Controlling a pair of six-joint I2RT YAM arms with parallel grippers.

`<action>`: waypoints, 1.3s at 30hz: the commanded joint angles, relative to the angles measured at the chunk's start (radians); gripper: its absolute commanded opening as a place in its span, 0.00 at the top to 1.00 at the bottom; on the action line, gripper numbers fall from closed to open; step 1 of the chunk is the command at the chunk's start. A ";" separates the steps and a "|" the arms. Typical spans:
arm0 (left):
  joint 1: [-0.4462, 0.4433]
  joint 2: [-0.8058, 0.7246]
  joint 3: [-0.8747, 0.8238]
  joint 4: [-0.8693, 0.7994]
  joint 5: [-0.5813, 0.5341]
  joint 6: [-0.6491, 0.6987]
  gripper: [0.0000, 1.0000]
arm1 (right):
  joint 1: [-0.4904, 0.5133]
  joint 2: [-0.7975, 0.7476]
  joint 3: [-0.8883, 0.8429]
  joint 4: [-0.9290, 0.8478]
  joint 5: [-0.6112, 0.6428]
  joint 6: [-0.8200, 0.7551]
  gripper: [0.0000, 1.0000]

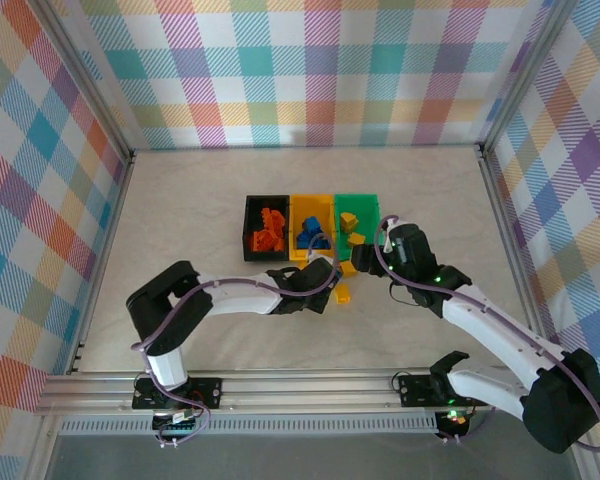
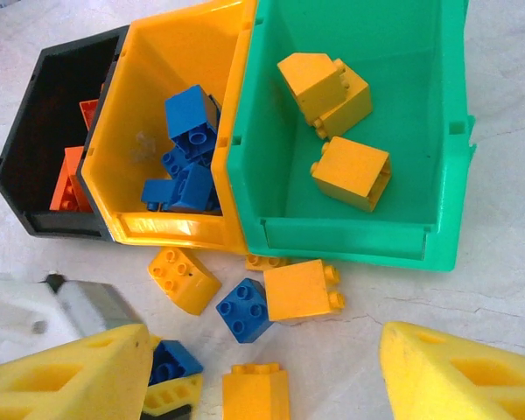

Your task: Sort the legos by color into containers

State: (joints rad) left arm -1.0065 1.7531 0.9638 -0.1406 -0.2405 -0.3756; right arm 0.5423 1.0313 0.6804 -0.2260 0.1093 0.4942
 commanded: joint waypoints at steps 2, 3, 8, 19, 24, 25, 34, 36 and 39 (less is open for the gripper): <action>-0.001 -0.226 -0.030 -0.069 -0.024 -0.049 0.68 | -0.008 -0.034 -0.022 0.003 -0.008 0.013 0.30; 0.005 -0.272 -0.028 -0.098 -0.036 -0.052 0.68 | -0.010 -0.041 -0.026 0.001 -0.007 0.015 0.30; 0.098 -0.422 0.003 -0.191 -0.019 -0.061 0.68 | -0.018 -0.067 -0.036 -0.008 -0.004 0.015 0.30; 0.265 -0.032 0.346 -0.179 0.086 -0.035 0.70 | -0.026 -0.048 -0.037 -0.004 -0.020 0.027 0.30; 0.292 0.122 0.472 -0.204 0.054 -0.058 0.69 | -0.027 -0.059 -0.038 -0.016 -0.021 0.027 0.30; 0.294 0.143 0.491 -0.208 0.062 -0.062 0.66 | -0.027 -0.059 -0.039 -0.018 -0.023 0.026 0.30; 0.278 0.077 0.499 -0.158 0.135 -0.116 0.17 | -0.027 -0.010 -0.051 0.003 -0.102 0.011 0.27; 0.269 0.018 0.469 -0.146 0.157 -0.132 0.11 | -0.022 0.033 -0.052 0.010 -0.144 0.008 0.28; 0.249 -0.098 0.389 -0.085 0.172 -0.152 0.00 | 0.022 0.110 -0.058 0.019 -0.154 0.000 0.28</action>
State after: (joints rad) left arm -0.7334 1.7939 1.3983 -0.2882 -0.1013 -0.5026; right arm 0.5354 1.0889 0.6430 -0.2199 0.0055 0.5091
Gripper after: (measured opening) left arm 0.990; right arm 0.714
